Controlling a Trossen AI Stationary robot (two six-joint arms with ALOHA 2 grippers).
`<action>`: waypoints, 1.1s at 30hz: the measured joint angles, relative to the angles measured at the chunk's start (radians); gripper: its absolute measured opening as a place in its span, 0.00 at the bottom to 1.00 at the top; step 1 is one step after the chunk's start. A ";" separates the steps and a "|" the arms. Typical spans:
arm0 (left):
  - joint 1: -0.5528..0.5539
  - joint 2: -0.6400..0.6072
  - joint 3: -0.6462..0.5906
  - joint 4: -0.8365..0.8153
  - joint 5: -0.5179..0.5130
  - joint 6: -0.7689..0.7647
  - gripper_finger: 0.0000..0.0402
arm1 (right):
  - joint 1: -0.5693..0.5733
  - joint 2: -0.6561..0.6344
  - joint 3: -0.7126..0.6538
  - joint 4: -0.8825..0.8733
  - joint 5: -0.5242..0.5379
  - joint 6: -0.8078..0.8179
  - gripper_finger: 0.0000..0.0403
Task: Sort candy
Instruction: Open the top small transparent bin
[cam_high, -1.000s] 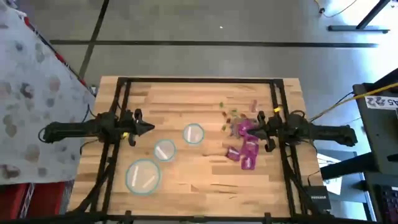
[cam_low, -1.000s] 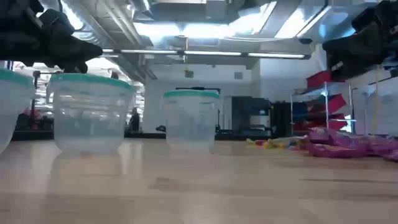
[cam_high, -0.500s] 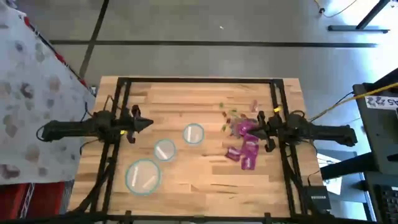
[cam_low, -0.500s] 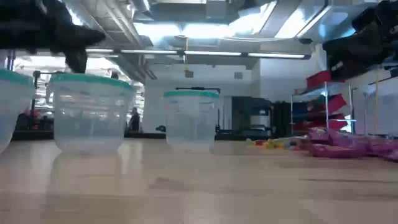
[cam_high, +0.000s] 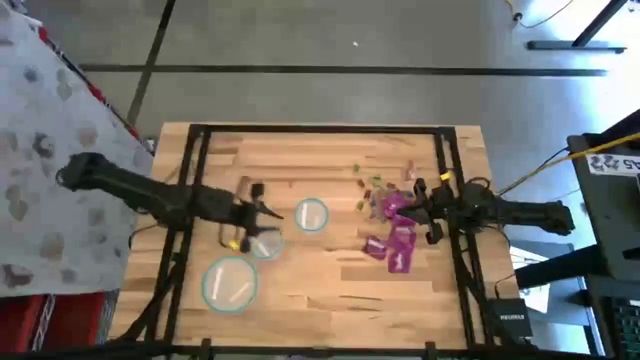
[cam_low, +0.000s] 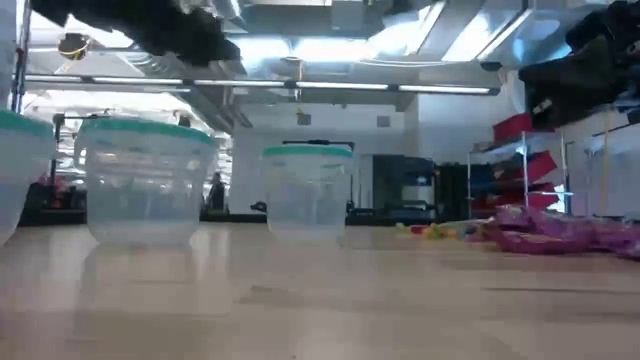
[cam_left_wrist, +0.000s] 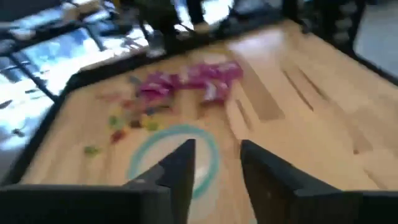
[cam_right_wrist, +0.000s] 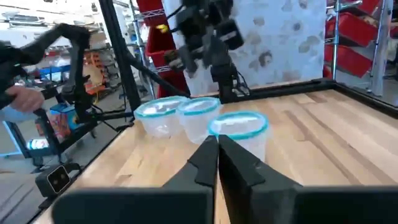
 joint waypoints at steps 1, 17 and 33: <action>-0.016 0.050 0.011 0.020 -0.001 0.034 0.41 | 0.000 0.000 0.000 0.000 0.000 0.000 0.00; 0.050 0.422 0.111 0.196 -0.162 0.182 0.60 | 0.000 0.000 0.000 0.000 0.000 0.000 0.00; 0.074 0.474 0.114 0.189 -0.246 0.035 0.59 | 0.000 0.000 0.000 -0.001 0.000 0.000 0.00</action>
